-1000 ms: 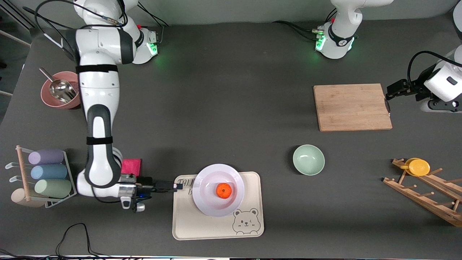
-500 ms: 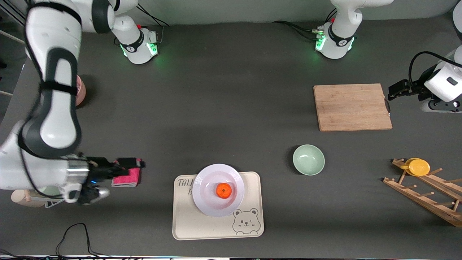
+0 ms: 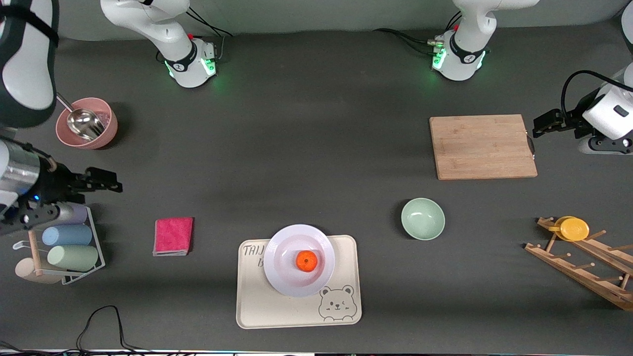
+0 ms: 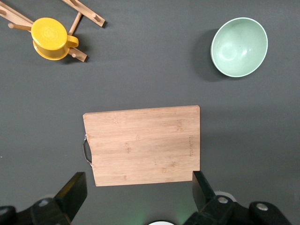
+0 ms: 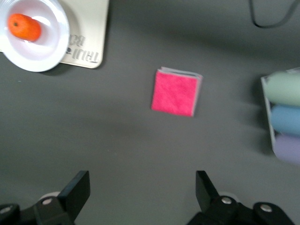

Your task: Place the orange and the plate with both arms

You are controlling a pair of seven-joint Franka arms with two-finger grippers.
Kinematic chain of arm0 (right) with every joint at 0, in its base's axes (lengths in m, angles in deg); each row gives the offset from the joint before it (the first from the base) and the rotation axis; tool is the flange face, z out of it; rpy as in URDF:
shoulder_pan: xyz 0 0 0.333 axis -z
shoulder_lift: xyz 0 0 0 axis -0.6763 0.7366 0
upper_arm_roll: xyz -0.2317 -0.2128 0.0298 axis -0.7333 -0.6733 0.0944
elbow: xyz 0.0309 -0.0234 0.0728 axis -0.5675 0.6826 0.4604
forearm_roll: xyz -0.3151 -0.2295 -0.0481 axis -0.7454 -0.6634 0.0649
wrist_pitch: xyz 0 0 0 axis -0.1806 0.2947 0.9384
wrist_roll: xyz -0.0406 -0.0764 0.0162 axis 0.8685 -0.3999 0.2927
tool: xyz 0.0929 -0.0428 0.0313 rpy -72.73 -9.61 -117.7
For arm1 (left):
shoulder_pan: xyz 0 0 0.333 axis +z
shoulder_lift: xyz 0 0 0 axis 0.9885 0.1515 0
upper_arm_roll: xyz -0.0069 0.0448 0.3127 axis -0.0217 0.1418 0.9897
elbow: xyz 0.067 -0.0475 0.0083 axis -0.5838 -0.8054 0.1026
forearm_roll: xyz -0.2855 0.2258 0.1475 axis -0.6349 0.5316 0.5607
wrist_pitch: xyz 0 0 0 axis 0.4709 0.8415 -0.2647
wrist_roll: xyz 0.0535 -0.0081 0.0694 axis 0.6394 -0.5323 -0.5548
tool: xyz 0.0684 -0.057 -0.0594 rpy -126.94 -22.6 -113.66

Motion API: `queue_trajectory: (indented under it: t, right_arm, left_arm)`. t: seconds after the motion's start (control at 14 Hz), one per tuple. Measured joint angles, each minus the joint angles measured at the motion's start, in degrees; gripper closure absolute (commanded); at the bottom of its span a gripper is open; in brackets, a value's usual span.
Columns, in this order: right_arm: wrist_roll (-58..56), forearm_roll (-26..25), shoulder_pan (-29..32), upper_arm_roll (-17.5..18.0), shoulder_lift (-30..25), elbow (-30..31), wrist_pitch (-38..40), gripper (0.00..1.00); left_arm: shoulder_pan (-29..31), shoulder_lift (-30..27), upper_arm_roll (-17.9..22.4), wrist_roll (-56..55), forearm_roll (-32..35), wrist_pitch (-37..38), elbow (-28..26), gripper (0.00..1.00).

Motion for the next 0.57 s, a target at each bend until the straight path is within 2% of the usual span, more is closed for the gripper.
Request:
queue_trajectory:
  t: [0.14, 0.36, 0.57]
  right_arm:
    - [2.2, -1.5, 2.5, 2.7, -4.5, 4.2, -0.8, 0.00]
    - [2.3, -4.0, 3.9, 3.1, -8.8, 7.7, -0.8, 0.00]
    - [2.8, -5.2, 4.0, 3.2, -10.0, 8.4, -0.9, 0.00]
  left_arm:
    - [0.0, 0.2, 0.1, 0.0, 0.0, 0.0, 0.0, 0.00]
    - [0.0, 0.4, 0.1, 0.0, 0.0, 0.0, 0.0, 0.00]
    - [0.0, 0.4, 0.1, 0.0, 0.0, 0.0, 0.0, 0.00]
